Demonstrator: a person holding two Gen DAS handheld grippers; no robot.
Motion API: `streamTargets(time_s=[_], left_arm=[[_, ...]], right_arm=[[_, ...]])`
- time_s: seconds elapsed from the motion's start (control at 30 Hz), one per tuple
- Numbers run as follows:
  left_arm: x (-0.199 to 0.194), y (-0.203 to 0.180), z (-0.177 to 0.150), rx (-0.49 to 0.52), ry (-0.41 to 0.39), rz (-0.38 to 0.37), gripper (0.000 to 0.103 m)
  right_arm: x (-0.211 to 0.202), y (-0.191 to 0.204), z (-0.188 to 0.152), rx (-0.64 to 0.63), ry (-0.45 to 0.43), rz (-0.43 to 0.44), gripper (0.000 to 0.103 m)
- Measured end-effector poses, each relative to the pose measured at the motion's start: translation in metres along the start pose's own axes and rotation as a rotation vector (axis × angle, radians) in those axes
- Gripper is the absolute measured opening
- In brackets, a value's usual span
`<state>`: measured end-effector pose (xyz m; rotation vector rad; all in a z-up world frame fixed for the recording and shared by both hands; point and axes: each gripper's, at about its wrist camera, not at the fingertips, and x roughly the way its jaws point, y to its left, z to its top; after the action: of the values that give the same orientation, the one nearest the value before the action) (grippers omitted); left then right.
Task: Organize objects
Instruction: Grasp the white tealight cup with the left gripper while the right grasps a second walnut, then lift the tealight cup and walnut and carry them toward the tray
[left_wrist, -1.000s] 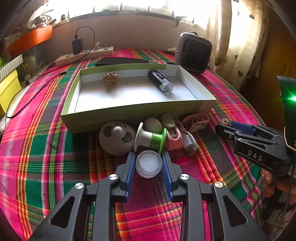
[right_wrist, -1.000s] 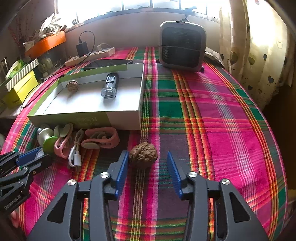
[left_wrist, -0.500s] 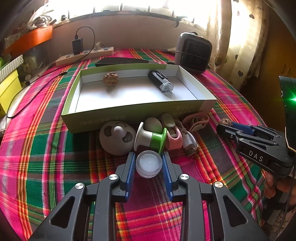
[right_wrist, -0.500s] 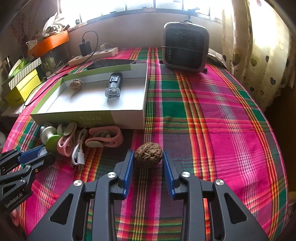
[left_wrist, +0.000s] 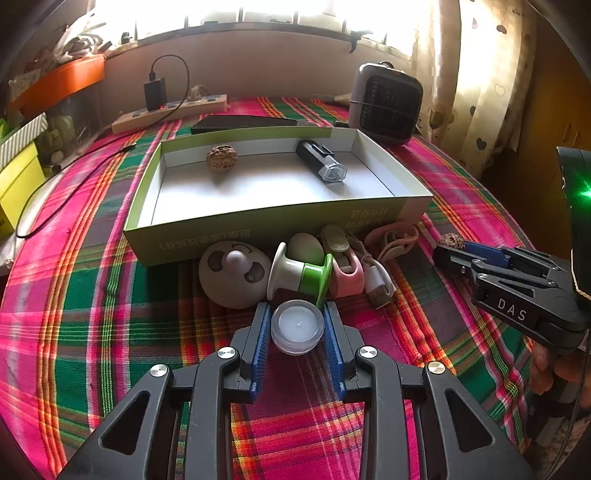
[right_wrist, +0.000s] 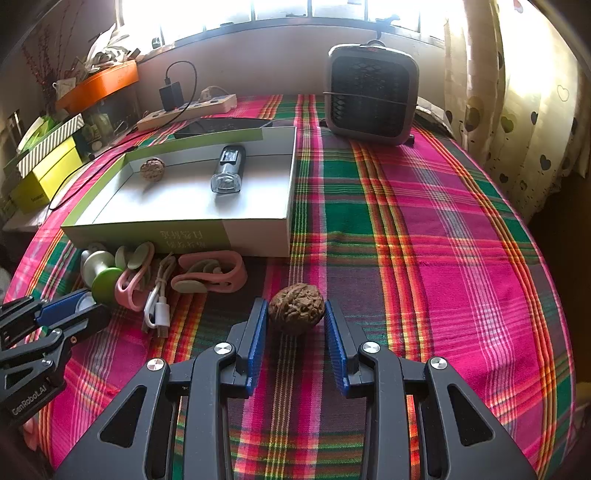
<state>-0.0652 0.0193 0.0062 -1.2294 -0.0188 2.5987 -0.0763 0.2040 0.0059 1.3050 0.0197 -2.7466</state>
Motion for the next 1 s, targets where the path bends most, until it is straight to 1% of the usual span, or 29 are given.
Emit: streamTargets(time_s=[0.5, 1.0], left_arm=[[-0.003, 0.001, 0.0, 0.013, -0.011, -0.006, 0.026], [-0.018, -0.007, 0.001, 0.026, -0.044, -0.004, 0.026]], right_arm=[[-0.006, 0.002, -0.002, -0.006, -0.007, 0.01, 0.032], [-0.017, 0.009, -0.001, -0.016, -0.034, 0.027, 0.032]])
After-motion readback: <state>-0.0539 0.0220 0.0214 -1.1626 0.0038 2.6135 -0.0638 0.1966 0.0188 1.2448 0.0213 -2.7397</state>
